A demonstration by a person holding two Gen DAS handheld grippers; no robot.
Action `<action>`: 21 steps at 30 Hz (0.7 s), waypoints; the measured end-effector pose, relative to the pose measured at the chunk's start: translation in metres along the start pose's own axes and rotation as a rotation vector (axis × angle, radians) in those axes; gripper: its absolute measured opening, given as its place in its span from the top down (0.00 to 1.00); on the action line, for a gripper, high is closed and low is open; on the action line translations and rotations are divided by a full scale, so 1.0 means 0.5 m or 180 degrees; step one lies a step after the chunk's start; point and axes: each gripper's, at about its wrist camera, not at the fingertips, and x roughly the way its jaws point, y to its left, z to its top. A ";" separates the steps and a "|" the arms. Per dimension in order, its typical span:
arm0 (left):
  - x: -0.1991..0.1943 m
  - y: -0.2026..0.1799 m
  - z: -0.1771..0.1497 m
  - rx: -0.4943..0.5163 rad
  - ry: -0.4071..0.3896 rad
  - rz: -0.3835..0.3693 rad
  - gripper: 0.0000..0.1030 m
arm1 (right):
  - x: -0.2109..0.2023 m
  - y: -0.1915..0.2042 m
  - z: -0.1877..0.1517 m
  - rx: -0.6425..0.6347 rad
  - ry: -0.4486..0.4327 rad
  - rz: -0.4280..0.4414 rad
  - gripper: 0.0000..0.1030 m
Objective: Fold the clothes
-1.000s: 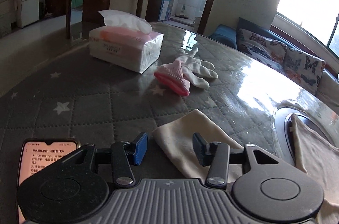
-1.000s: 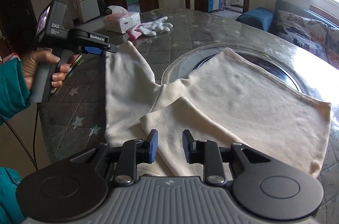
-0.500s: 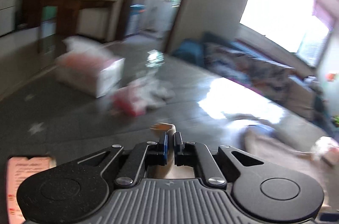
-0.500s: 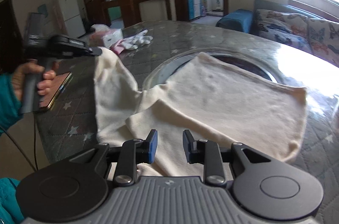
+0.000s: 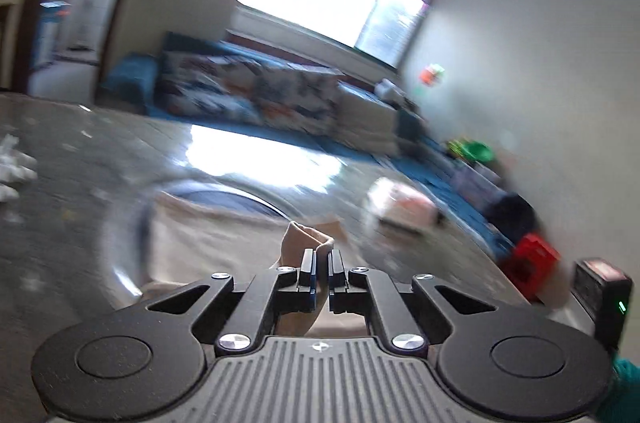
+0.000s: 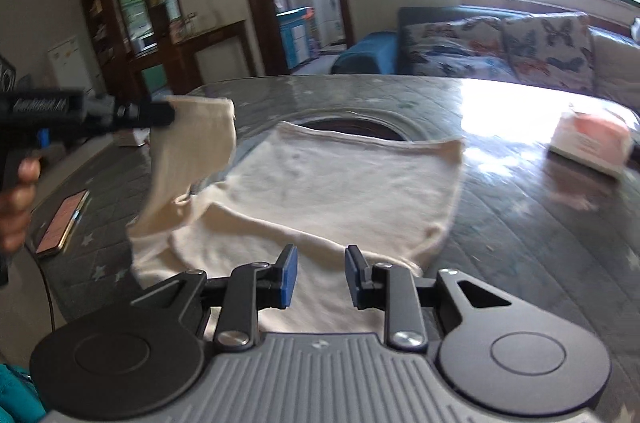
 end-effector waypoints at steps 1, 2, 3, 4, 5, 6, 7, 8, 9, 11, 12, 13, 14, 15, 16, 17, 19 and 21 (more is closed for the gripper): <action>0.015 -0.011 -0.011 0.0012 0.0081 -0.0073 0.94 | -0.004 -0.008 -0.005 0.0038 0.0003 -0.0032 0.75; 0.030 -0.020 -0.021 0.0032 0.0151 -0.0128 0.94 | -0.007 -0.016 -0.009 0.0075 0.0007 -0.0063 0.75; 0.044 -0.027 -0.032 0.0065 0.0208 -0.0164 0.94 | -0.009 -0.022 -0.014 0.0108 0.0010 -0.0086 0.75; 0.057 -0.035 -0.042 0.0097 0.0293 -0.0199 0.94 | -0.011 -0.028 -0.018 0.0142 0.0014 -0.0108 0.75; 0.070 -0.043 -0.052 0.0129 0.0376 -0.0234 0.94 | -0.012 -0.034 -0.023 0.0177 0.0019 -0.0131 0.75; 0.080 -0.045 -0.060 0.0157 0.0453 -0.0267 0.94 | -0.012 -0.039 -0.027 0.0214 0.0030 -0.0154 0.75; 0.089 -0.047 -0.069 0.0185 0.0531 -0.0299 0.94 | -0.012 -0.042 -0.029 0.0229 0.0036 -0.0167 0.75; 0.098 -0.050 -0.078 0.0212 0.0606 -0.0330 0.93 | -0.011 -0.044 -0.031 0.0244 0.0041 -0.0179 0.75; 0.104 -0.051 -0.085 0.0236 0.0663 -0.0346 0.92 | -0.010 -0.045 -0.033 0.0255 0.0044 -0.0186 0.75; 0.107 -0.048 -0.097 0.0272 0.0766 -0.0411 0.88 | -0.009 -0.047 -0.034 0.0279 0.0044 -0.0191 0.75; 0.103 -0.049 -0.098 0.0304 0.0773 -0.0418 0.86 | -0.008 -0.047 -0.034 0.0292 0.0043 -0.0189 0.75; 0.098 -0.050 -0.098 0.0336 0.0779 -0.0424 0.86 | -0.006 -0.045 -0.032 0.0303 0.0043 -0.0168 0.75; 0.089 -0.048 -0.095 0.0371 0.0760 -0.0422 0.85 | -0.004 -0.043 -0.030 0.0314 0.0045 -0.0148 0.75; 0.077 -0.042 -0.092 0.0396 0.0730 -0.0401 0.82 | -0.001 -0.042 -0.028 0.0320 0.0051 -0.0129 0.75; 0.064 -0.036 -0.089 0.0420 0.0700 -0.0377 0.81 | 0.004 -0.039 -0.025 0.0327 0.0059 -0.0097 0.75; 0.052 -0.027 -0.086 0.0449 0.0661 -0.0314 0.81 | 0.009 -0.035 -0.025 0.0328 0.0070 -0.0060 0.75; 0.023 0.003 -0.086 0.0475 0.0605 -0.0126 0.70 | 0.026 -0.024 -0.021 0.0309 0.0116 0.0028 0.75; -0.008 0.038 -0.086 0.0486 0.0553 0.0088 0.62 | 0.046 -0.014 -0.019 0.0279 0.0169 0.0061 0.75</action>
